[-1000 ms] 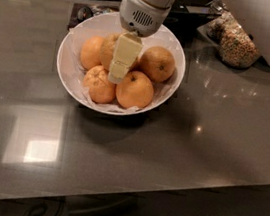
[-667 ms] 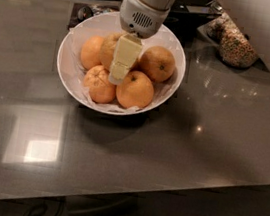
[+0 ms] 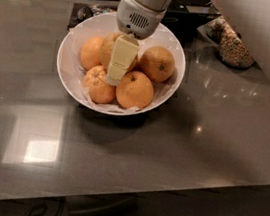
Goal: Pick orange from white bowl
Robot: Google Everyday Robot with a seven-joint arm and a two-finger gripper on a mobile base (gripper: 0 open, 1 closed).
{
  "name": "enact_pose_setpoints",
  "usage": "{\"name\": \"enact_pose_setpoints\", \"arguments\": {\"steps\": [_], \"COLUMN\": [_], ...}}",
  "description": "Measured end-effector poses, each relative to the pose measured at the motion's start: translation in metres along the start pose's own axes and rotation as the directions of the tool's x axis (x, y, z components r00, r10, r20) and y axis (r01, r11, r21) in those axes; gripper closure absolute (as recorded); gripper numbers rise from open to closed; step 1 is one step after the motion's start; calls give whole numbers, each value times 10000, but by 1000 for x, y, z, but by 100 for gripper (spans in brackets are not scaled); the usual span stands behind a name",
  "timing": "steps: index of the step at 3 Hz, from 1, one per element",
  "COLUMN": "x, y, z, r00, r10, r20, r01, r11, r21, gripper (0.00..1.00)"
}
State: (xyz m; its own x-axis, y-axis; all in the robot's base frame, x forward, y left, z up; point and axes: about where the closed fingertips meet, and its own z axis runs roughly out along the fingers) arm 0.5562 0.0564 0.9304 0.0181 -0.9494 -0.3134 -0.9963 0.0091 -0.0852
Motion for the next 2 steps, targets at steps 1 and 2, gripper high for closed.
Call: {"name": "enact_pose_setpoints", "arguments": {"steps": [1,2], "x": [0,0], "y": [0,0], "z": [0,0], "r00": [10000,10000], "r10": [0,0], "r20": [0,0], "r01": [0,0], "r11": [10000,10000], "r21": [0,0], "gripper": [33,56]}}
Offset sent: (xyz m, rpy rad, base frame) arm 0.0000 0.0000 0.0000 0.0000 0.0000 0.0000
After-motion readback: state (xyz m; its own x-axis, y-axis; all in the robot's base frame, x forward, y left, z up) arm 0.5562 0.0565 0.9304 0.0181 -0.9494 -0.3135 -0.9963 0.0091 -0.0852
